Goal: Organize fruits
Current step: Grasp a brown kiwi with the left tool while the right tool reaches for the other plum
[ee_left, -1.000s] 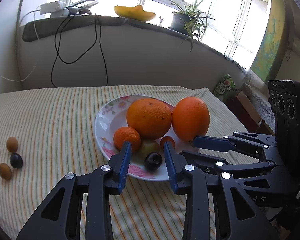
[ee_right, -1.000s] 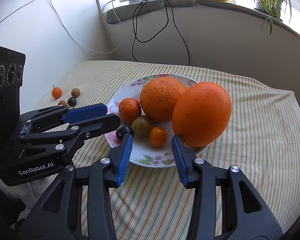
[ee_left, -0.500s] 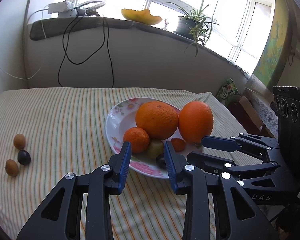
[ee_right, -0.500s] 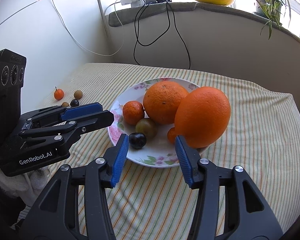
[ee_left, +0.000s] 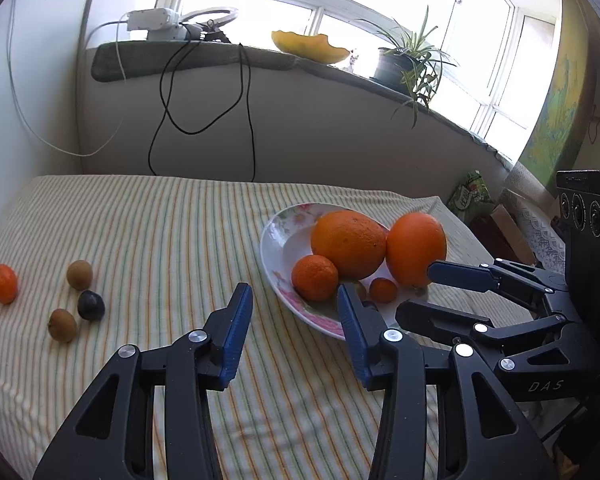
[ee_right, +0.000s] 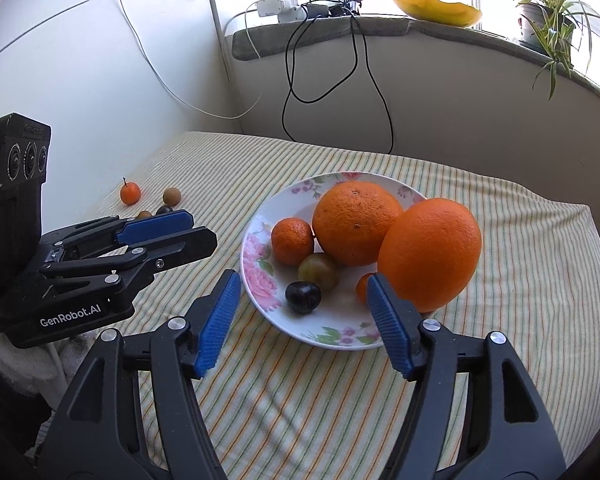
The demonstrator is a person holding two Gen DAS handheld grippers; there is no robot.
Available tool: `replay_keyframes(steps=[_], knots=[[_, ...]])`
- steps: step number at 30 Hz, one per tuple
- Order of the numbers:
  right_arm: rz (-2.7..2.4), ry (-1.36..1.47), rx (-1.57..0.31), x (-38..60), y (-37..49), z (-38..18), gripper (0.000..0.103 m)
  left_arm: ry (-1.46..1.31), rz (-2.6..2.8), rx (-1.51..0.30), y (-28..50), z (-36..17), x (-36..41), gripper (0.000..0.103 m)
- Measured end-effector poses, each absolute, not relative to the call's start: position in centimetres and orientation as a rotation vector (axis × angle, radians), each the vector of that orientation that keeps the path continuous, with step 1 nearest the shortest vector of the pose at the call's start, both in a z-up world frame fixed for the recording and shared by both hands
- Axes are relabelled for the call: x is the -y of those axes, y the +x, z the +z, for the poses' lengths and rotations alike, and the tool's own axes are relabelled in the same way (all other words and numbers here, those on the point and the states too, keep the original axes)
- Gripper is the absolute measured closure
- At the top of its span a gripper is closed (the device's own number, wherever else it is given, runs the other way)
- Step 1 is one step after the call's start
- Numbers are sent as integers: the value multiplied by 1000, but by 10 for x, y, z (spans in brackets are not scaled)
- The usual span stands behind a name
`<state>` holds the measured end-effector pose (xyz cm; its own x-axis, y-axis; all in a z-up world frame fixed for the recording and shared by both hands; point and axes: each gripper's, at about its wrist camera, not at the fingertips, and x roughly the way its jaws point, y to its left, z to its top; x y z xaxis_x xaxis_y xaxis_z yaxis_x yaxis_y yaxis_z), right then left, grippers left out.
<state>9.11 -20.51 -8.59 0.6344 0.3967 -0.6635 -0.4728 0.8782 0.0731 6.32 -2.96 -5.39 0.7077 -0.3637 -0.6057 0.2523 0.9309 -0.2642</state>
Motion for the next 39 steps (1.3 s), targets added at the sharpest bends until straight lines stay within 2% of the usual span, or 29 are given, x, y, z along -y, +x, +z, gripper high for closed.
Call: replay_keyframes(steps=[2,5,8,21,30,36,39], knots=[[508,-123,-727,200,91,-85,30,-168,-328,-701,61,-53,22,47],[525,-140,-725,191,91,-85,21,-168,-299,-701,60,-54,10,43],[541,-153,-725,182,91,-85,20,-173,-261,-703,57,-56,-7,40],[632,-191,-726,143,96,-83,20,-199,-115,-718,47,-68,-82,40],[704,-215,-731,105,104,-84,20,-201,-103,-737,49,-78,-102,41],[758,-200,-768,78,115,-87,20,-201,-118,-761,54,-88,-107,49],[778,-204,-793,62,120,-90,28,-198,-124,-771,55,-91,-108,52]])
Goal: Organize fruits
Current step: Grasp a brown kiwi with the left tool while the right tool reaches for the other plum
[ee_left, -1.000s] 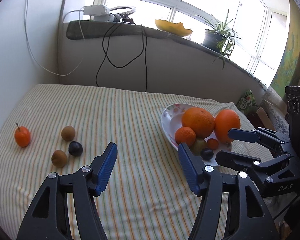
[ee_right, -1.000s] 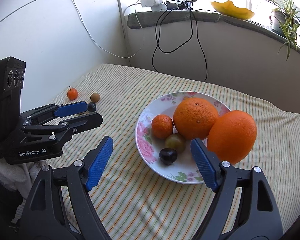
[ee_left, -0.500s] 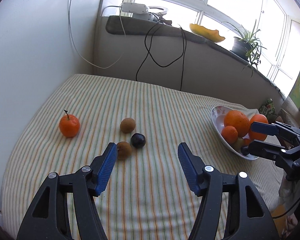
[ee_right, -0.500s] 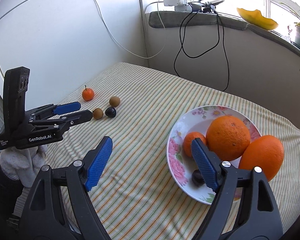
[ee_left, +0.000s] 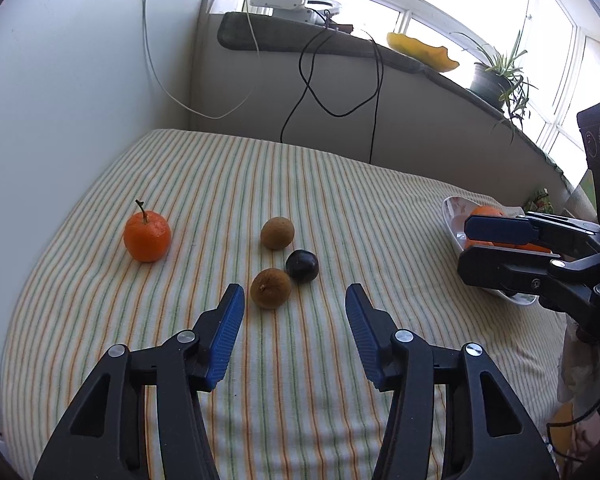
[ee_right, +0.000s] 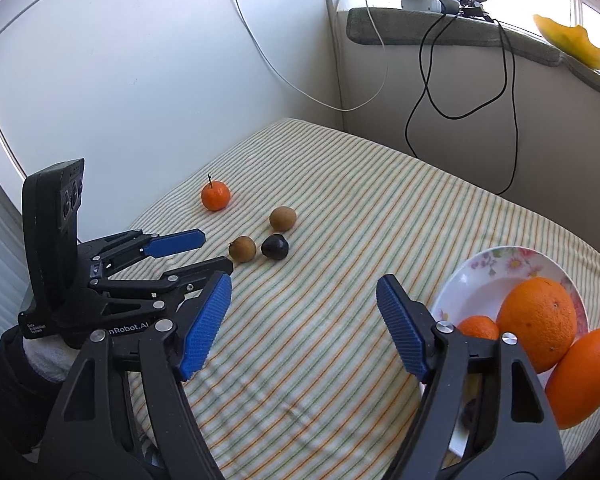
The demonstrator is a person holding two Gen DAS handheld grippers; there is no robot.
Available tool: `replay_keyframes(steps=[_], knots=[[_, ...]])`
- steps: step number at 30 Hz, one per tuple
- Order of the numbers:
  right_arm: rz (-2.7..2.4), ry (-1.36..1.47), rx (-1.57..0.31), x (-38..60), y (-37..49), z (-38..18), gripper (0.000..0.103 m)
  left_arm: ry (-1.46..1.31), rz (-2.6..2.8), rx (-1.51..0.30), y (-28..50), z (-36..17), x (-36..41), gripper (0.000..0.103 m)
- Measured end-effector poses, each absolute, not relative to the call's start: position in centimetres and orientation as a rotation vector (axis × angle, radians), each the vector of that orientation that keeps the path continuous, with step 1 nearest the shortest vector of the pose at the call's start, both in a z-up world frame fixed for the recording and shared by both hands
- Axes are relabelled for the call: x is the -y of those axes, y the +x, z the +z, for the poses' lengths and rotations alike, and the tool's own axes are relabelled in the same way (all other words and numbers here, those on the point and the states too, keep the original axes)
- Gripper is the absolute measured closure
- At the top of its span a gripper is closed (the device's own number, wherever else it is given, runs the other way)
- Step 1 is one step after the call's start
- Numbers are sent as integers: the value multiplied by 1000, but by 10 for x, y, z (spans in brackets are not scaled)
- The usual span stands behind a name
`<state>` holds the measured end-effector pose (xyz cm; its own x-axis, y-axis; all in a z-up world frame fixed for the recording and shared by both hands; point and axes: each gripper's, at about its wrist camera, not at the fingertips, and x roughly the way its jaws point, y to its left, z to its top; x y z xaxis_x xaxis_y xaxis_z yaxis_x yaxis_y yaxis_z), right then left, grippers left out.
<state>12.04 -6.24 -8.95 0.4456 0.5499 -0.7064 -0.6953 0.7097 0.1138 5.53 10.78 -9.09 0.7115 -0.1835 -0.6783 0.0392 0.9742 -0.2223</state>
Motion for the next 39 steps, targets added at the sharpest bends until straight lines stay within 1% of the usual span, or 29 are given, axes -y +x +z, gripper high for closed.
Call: replay_keyframes(steps=[4,5,9,14,17,28,34,35,38,39], knots=[[800,-189,-844,44,131,-98,36,-182,-132,-786,59,-95,-106,58],[806,-180,-862,40,134,-101,40,-176,-131,-790,60,-96,-107,59],[828,-133,-927,25,146,-112,48,-165,-130,-804,64,-99,-109,60],[833,-95,-985,9,163,-125,54,-166,-132,-816,69,-102,-111,61],[835,-65,-1022,2,173,-134,59,-162,-134,-825,72,-103,-112,62],[837,-35,-1082,-15,191,-153,61,-172,-138,-850,77,-109,-115,62],[844,-20,-1107,-21,196,-161,62,-168,-135,-860,79,-110,-116,67],[845,-18,-1111,-22,196,-163,62,-167,-135,-861,79,-110,-115,69],[847,-15,-1124,-28,198,-168,70,-162,-136,-866,81,-110,-115,73],[848,-14,-1127,-30,198,-170,71,-161,-135,-867,82,-110,-115,73]])
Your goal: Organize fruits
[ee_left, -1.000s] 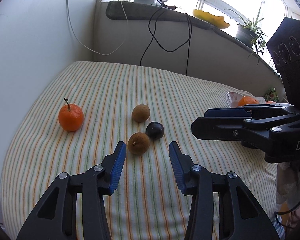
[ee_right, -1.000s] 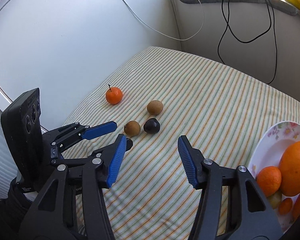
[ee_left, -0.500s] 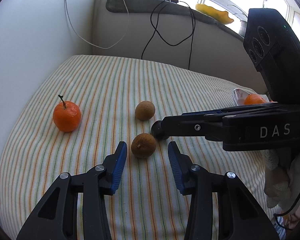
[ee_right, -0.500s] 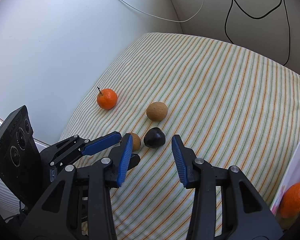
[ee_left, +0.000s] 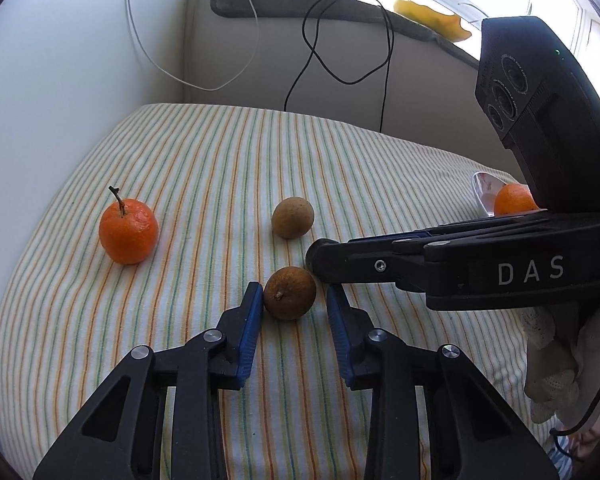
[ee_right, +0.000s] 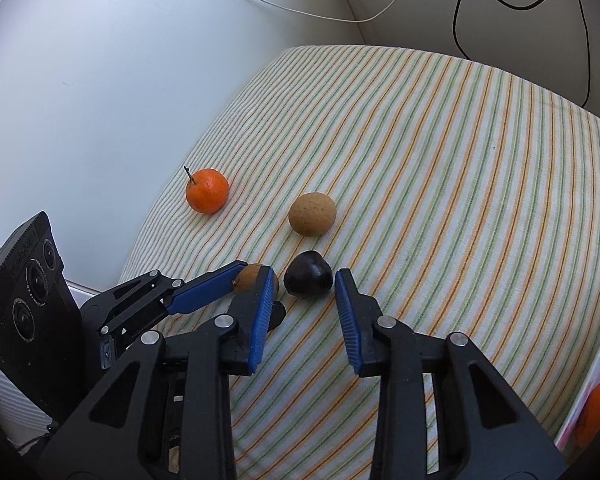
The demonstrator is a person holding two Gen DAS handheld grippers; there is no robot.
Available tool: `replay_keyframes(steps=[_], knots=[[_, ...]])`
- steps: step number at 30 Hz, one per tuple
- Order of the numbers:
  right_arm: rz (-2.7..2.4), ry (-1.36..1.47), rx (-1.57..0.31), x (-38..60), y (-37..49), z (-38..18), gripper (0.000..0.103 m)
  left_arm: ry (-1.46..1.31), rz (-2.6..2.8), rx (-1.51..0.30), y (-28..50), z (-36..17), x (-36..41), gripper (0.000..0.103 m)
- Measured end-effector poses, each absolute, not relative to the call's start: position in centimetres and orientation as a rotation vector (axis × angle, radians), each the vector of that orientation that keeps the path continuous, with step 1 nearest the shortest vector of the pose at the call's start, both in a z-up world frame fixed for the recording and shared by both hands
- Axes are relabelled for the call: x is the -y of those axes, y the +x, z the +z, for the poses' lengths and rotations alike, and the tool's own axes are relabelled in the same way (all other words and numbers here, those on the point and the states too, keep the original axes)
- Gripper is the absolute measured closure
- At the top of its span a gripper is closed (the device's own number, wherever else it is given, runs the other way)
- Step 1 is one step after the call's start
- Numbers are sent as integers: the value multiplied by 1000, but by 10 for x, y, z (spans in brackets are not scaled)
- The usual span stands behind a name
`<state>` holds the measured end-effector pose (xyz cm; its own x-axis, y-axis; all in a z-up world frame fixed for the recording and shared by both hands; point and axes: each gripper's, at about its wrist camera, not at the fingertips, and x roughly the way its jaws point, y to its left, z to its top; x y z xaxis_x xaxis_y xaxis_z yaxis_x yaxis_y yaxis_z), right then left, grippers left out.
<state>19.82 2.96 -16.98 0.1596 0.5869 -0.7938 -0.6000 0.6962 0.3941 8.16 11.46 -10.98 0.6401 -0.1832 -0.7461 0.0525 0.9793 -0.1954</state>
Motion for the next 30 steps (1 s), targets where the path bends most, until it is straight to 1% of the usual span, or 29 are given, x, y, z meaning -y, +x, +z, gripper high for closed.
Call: replay_keyframes(steps=[2,4,18,30], knots=[[846,-10,-1130,-33,199,-172,74,-165,-133,-865,82,-109,-115,78],[840,-6,-1132,-33,202,-173,78,-172,-136,-865,84,-109,-116,78],[851,28,-1086,-1,194,-156,79,-181,-129,-837,77,-102,-115,78],[844,54,-985,57,160,-121,79,-198,-166,-792,68,-86,-100,78]])
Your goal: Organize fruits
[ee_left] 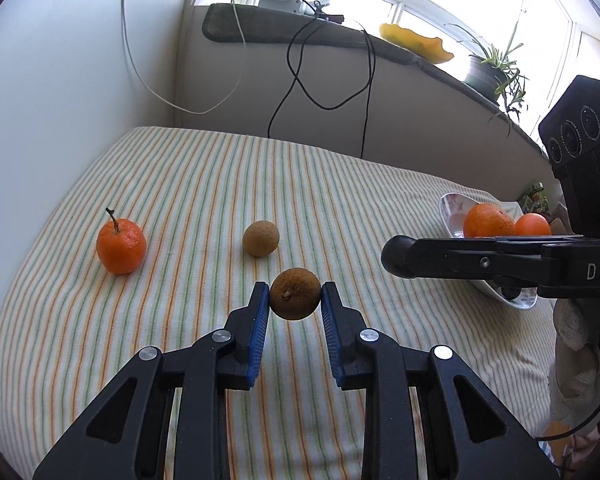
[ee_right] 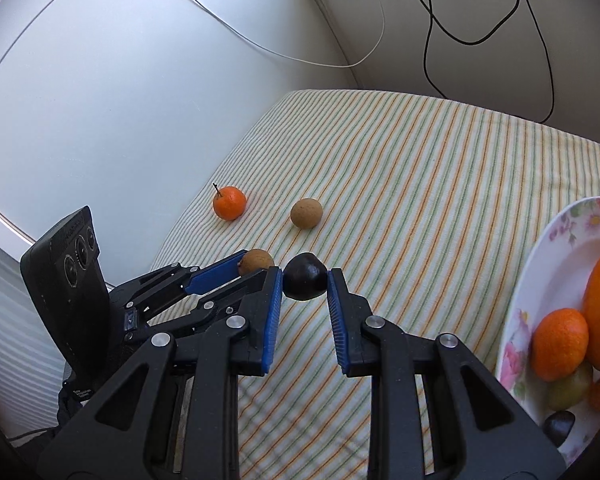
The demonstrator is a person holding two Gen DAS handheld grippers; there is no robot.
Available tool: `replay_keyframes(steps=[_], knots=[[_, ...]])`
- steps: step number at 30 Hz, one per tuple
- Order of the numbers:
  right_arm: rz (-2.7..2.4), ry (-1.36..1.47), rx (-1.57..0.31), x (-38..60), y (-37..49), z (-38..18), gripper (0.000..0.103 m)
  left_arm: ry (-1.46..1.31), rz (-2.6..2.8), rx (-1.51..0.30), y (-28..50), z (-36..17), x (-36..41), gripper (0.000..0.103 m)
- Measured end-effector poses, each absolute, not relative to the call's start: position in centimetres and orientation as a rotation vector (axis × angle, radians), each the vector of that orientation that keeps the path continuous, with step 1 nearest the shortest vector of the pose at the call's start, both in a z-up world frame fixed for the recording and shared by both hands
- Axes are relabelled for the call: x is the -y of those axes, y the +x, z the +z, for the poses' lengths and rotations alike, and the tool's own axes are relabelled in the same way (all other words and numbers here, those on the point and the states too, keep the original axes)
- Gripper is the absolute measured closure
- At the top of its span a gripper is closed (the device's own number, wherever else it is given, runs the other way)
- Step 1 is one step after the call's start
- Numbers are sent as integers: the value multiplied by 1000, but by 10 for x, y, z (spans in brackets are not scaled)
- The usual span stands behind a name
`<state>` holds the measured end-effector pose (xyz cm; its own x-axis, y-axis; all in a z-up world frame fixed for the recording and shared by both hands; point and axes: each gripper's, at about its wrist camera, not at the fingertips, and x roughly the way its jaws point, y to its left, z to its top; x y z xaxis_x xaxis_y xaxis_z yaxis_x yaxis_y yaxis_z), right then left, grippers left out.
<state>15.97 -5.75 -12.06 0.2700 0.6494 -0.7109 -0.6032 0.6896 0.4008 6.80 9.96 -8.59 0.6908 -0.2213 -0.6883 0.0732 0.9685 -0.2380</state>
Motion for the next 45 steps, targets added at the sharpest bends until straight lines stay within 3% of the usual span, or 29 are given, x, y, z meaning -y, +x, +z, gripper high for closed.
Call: replay_keyframes(steps=[26,45], knots=[[587,119,-815,210,109,-96,79,-167,-326,-748,90,-66,-10,78],[517,120,-834,243,111,-115,79,-137,-395,-759,123,-66,35,78]])
